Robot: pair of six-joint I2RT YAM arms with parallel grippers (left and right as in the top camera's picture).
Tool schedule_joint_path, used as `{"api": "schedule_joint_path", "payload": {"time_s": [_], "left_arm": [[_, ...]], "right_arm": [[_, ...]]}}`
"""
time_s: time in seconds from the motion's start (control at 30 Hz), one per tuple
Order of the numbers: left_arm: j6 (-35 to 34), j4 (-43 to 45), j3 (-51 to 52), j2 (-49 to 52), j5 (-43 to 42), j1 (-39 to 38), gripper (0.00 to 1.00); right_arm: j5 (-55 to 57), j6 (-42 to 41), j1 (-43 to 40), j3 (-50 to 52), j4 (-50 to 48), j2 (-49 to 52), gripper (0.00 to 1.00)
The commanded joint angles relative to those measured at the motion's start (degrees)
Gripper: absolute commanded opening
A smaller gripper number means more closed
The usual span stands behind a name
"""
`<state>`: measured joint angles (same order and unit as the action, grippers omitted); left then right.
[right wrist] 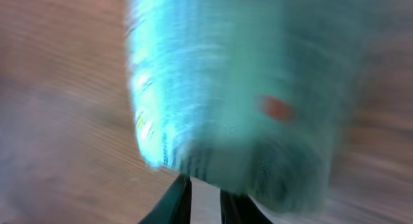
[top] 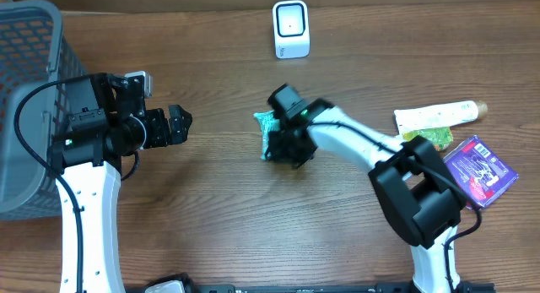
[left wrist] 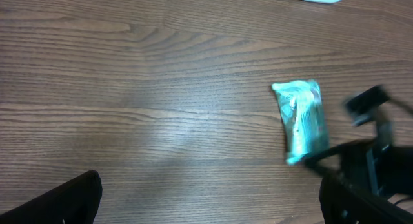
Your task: Scan the item barcode
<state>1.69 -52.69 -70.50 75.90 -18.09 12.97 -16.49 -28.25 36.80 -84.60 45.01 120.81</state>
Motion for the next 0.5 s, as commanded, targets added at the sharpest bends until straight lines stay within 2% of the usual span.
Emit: {"api": "schedule_joint_path", "payload": {"time_s": [0.0, 0.13, 0.2, 0.33, 0.4, 0.47], "left_arm": [[0.48, 0.04, -0.74, -0.26, -0.85, -0.26, 1.0], [0.5, 0.04, -0.74, -0.26, -0.85, -0.26, 1.0], [0.48, 0.04, -0.74, -0.26, -0.83, -0.26, 1.0], [0.48, 0.04, -0.74, -0.26, -0.83, -0.26, 1.0], [0.48, 0.04, -0.74, -0.26, -0.85, -0.26, 1.0], [0.48, 0.04, -0.74, -0.26, -0.85, -0.26, 0.99]], "right_arm": [[10.64, 1.9, -3.87, -2.45, 2.29, -0.59, 0.19], [16.46, 6.25, -8.02, -2.43, -0.33, -0.59, 0.2], [14.71, 11.04, -11.15, -2.45, -4.52, -0.59, 0.26], [2.08, 13.51, -14.73, -2.54, -6.82, -0.59, 0.39], [-7.02, 13.44, -16.5, -2.54, -6.45, -0.59, 0.52], [-16.59, 13.31, -18.21, -2.4, -5.2, -0.57, 0.59]]}}
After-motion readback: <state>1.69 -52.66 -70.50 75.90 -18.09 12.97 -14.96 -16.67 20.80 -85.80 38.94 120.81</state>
